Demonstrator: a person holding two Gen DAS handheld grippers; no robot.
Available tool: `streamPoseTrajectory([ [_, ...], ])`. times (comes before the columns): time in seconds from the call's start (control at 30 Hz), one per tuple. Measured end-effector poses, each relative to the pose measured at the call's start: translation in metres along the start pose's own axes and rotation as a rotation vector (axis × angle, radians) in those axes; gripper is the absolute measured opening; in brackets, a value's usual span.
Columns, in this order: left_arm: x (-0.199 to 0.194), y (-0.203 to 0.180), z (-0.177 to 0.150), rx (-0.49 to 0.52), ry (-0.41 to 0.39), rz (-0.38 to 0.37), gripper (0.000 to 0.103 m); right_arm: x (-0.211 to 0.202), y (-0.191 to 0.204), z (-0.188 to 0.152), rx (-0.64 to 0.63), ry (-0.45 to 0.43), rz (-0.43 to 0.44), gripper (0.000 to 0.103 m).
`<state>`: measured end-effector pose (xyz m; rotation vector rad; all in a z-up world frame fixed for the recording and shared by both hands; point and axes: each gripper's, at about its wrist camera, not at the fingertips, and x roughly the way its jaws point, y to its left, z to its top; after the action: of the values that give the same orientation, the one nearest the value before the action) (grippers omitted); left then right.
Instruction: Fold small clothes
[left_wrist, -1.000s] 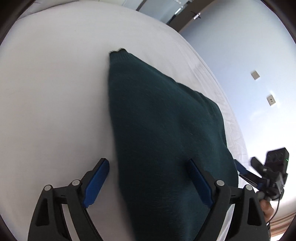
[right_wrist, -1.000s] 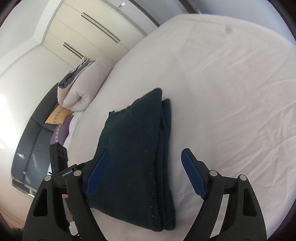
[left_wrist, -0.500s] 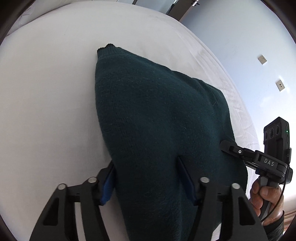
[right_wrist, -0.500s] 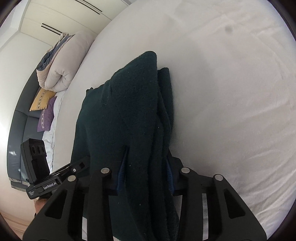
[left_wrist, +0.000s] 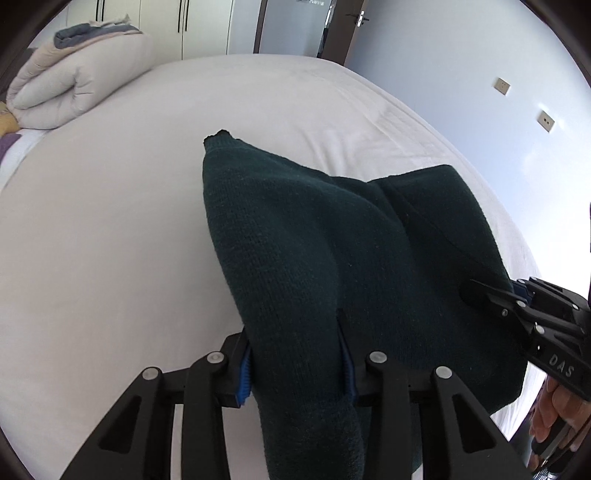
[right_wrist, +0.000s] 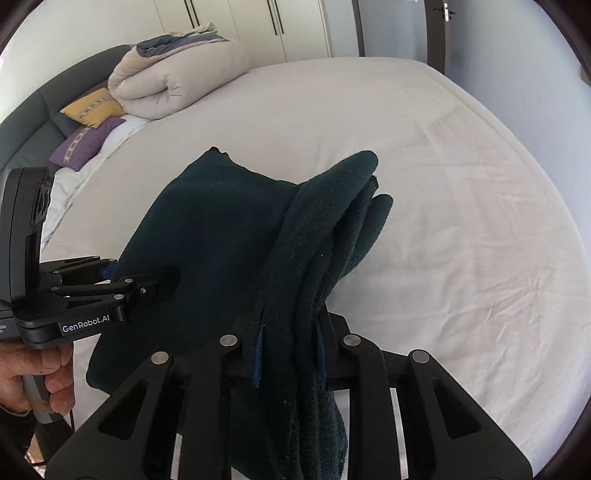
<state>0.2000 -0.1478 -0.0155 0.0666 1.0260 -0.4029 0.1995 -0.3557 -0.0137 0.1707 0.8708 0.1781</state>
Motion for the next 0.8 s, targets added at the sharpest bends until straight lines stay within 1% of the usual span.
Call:
streamPoseTrajectory([
  [0.17,-0.049,0.021,-0.083,0.006,-0.005,0.062,0.039,-0.015,0.045,-0.059,0.015,0.004,0.094,0.020],
  [0.23,-0.047,0.025,-0.105,-0.017,0.011,0.062,0.039,-0.019,0.064,-0.087,0.010,0.006,0.124,0.020],
  [0.27,-0.043,0.031,-0.119,-0.043,0.026,0.047,0.039,-0.020,0.070,-0.099,0.016,0.009,0.134,0.020],
  [0.33,-0.031,0.039,-0.138,-0.055,0.048,0.057,0.041,-0.013,0.078,-0.125,0.023,0.026,0.132,0.020],
  [0.4,-0.027,0.041,-0.144,-0.052,0.032,0.063,0.043,-0.001,0.079,-0.143,0.046,0.040,0.108,0.020],
  [0.43,-0.028,0.038,-0.144,-0.039,0.028,0.075,0.043,0.007,0.074,-0.147,0.078,0.048,0.122,0.020],
  [0.5,-0.028,0.032,-0.142,-0.013,0.023,0.102,0.045,0.017,0.058,-0.147,0.165,0.061,0.177,0.021],
  [0.57,-0.024,0.031,-0.144,-0.012,0.018,0.117,0.048,0.026,0.045,-0.147,0.223,0.076,0.219,0.022],
  [0.6,-0.022,0.030,-0.144,-0.023,0.015,0.116,0.048,0.033,0.043,-0.150,0.241,0.078,0.238,0.025],
  [0.67,-0.032,0.023,-0.158,-0.031,0.006,0.112,0.048,0.040,0.033,-0.154,0.281,0.077,0.281,0.027],
  [0.73,-0.030,0.019,-0.155,-0.024,0.004,0.116,0.049,0.045,0.022,-0.157,0.337,0.067,0.334,0.028],
  [0.77,-0.032,0.020,-0.157,-0.022,0.002,0.118,0.049,0.052,0.026,-0.161,0.348,0.066,0.344,0.028],
  [0.8,-0.029,0.019,-0.157,-0.023,0.000,0.119,0.051,0.055,0.022,-0.164,0.357,0.065,0.351,0.028],
])
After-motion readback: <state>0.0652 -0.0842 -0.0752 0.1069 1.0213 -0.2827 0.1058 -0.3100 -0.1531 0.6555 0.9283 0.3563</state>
